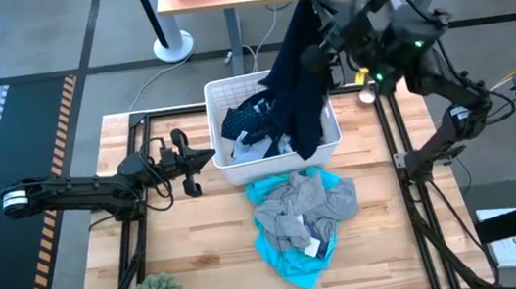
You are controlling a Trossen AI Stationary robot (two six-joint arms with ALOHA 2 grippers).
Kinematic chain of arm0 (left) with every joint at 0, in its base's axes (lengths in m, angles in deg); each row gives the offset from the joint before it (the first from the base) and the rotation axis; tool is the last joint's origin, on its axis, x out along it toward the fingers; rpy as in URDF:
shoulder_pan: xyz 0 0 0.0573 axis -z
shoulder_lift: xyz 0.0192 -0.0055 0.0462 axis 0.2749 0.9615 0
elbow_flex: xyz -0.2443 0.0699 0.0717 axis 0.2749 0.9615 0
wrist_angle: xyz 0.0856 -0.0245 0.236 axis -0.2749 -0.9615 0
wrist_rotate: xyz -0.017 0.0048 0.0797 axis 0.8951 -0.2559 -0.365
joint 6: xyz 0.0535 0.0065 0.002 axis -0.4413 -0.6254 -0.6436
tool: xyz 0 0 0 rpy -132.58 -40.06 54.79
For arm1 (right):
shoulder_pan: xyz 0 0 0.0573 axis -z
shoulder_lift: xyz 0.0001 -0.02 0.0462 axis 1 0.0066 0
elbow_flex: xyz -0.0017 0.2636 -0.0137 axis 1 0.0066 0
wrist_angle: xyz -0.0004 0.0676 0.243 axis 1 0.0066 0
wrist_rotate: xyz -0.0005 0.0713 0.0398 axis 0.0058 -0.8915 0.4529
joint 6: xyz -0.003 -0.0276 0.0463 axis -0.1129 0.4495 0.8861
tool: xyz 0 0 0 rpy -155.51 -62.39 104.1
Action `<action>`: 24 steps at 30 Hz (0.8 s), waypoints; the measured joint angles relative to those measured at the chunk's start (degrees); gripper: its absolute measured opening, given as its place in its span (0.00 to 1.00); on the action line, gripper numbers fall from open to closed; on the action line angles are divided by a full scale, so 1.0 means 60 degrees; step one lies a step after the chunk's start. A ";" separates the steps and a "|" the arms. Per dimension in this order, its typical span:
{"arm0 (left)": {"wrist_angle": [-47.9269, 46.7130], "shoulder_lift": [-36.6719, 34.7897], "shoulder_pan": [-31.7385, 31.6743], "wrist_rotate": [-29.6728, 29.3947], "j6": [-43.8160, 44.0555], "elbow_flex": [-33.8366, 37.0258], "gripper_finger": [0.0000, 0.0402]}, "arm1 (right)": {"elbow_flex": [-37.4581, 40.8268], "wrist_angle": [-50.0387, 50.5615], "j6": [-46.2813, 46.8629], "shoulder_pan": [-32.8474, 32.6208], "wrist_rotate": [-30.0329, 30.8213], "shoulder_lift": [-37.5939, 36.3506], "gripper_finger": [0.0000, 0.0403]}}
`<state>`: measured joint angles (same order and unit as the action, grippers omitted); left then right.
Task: Sort clothes
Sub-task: Put the black boxers into the white bin
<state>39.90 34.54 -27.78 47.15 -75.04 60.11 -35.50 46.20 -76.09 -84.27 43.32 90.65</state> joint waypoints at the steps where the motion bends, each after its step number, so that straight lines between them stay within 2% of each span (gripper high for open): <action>1: -0.0001 0.0002 -0.0002 0.0000 0.0000 0.0000 0.00 | 0.0000 0.0234 0.0372 0.0136 -0.0229 0.0030 0.00; 7: -0.0006 0.0002 -0.0002 0.0000 0.0004 0.0000 0.00 | 0.0015 0.1780 0.2215 0.0566 -0.1549 0.0383 0.00; 13: -0.0004 0.0002 -0.0002 0.0000 0.0015 0.0000 0.00 | 0.0015 0.2600 0.3278 0.0549 -0.2902 0.1105 0.00; 21: -0.0014 0.0002 -0.0002 0.0000 0.0076 0.0000 0.00 | 0.0018 0.3681 0.3519 0.1007 -0.3146 0.2278 0.00; 24: -0.0052 0.0002 -0.0002 0.0000 0.0081 0.0000 0.00 | 0.0021 0.4192 0.3889 0.1207 -0.3592 0.2600 0.00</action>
<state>39.59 34.55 -27.79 47.15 -74.55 60.11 -35.37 71.36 -52.76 -77.02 21.77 106.25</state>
